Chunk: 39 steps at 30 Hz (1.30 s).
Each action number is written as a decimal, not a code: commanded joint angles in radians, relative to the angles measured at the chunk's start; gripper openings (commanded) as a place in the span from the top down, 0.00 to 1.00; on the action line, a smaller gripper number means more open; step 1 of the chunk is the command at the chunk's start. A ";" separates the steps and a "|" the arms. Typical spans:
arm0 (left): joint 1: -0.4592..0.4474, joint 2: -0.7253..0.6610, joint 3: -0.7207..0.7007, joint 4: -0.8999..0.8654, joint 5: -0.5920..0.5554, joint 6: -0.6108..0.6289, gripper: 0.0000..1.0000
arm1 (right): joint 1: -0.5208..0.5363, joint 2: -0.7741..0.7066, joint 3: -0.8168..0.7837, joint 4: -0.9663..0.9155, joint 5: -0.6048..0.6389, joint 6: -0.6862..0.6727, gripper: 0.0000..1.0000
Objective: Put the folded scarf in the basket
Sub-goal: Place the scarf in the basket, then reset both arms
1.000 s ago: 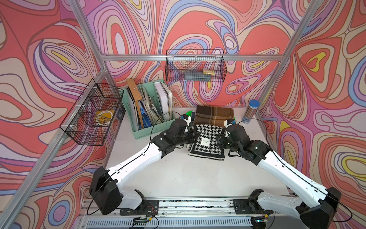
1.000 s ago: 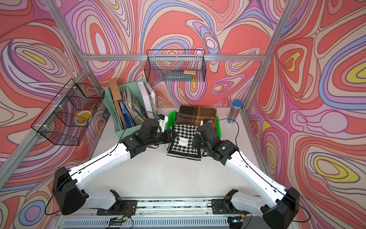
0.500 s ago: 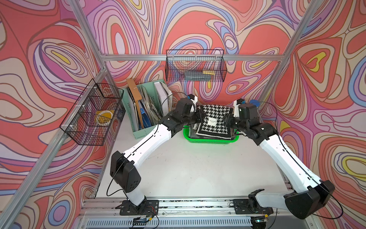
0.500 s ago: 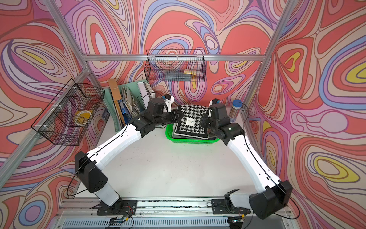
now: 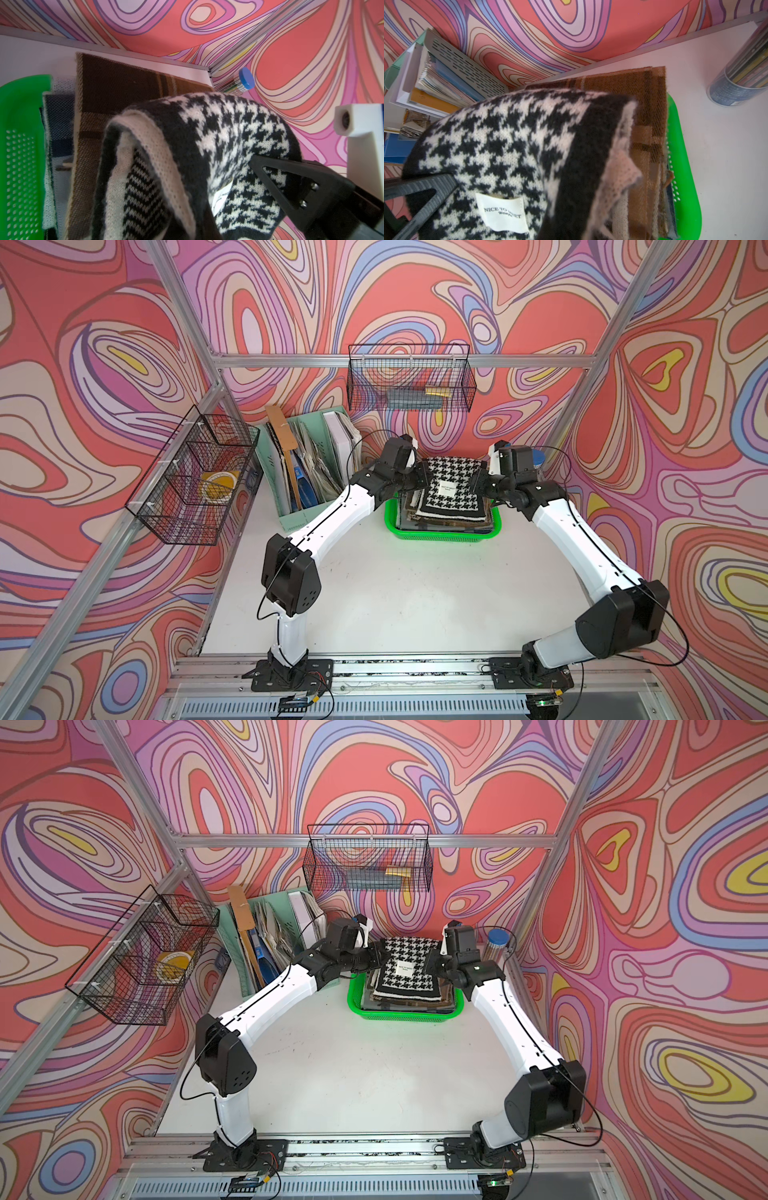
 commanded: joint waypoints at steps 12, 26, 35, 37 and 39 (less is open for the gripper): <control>0.059 0.205 0.164 -0.011 0.058 0.007 1.00 | -0.100 0.168 0.073 0.073 -0.078 -0.051 1.00; 0.066 0.055 0.103 -0.052 0.059 0.083 0.01 | -0.101 0.003 0.038 0.001 -0.016 -0.065 0.36; 0.029 -0.409 -0.346 0.048 -0.129 0.123 0.01 | -0.101 -0.411 -0.212 0.053 0.181 -0.011 0.33; 0.024 -0.538 -0.477 0.085 -0.182 0.131 0.01 | -0.100 -0.482 -0.256 0.061 0.186 -0.002 0.32; 0.021 -0.656 -0.596 0.145 -0.238 0.131 0.01 | -0.100 -0.538 -0.300 0.076 0.187 0.007 0.31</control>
